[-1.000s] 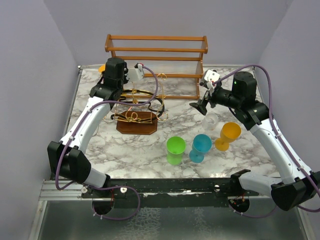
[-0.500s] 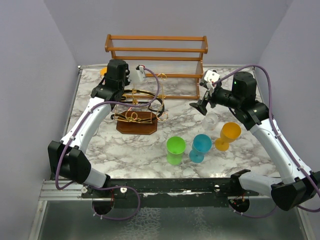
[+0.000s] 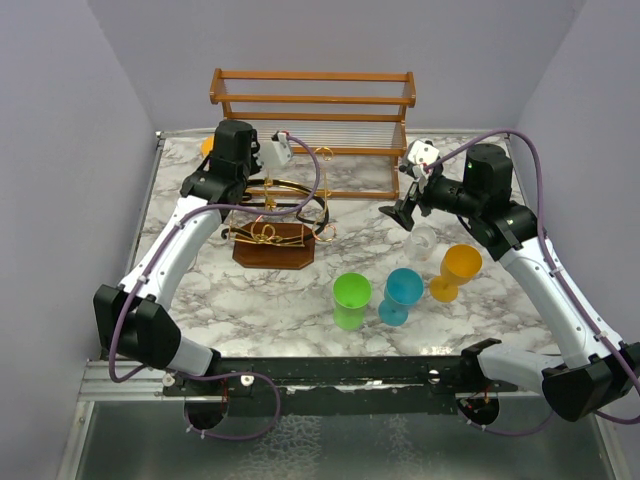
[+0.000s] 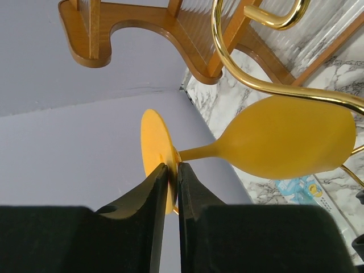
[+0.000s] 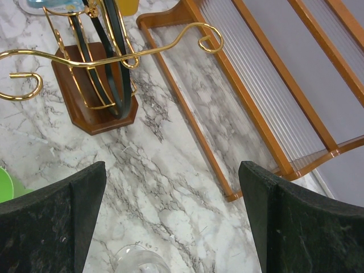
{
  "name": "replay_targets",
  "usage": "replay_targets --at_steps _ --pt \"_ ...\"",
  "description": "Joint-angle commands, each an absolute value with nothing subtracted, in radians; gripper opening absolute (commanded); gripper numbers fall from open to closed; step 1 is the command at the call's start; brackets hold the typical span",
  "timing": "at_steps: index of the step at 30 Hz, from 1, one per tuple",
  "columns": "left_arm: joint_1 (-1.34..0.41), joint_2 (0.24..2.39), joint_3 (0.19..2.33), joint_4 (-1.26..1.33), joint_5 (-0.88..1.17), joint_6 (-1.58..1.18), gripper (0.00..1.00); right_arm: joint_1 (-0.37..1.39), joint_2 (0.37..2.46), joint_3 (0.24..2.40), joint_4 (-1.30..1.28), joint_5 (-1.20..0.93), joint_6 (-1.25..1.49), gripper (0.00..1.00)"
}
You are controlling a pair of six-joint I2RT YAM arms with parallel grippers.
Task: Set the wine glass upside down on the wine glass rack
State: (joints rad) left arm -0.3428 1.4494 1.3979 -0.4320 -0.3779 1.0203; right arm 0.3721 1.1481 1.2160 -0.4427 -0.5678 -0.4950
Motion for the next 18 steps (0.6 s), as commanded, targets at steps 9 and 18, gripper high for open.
replay_targets --at_steps 9,18 --pt "-0.35 1.381 1.436 -0.508 -0.287 0.923 0.25 0.374 1.143 1.207 -0.423 -0.587 -0.5 1.0" --pt "-0.352 1.352 1.478 -0.555 -0.238 0.826 0.34 0.374 1.144 1.209 -0.424 -0.589 -0.5 1.0"
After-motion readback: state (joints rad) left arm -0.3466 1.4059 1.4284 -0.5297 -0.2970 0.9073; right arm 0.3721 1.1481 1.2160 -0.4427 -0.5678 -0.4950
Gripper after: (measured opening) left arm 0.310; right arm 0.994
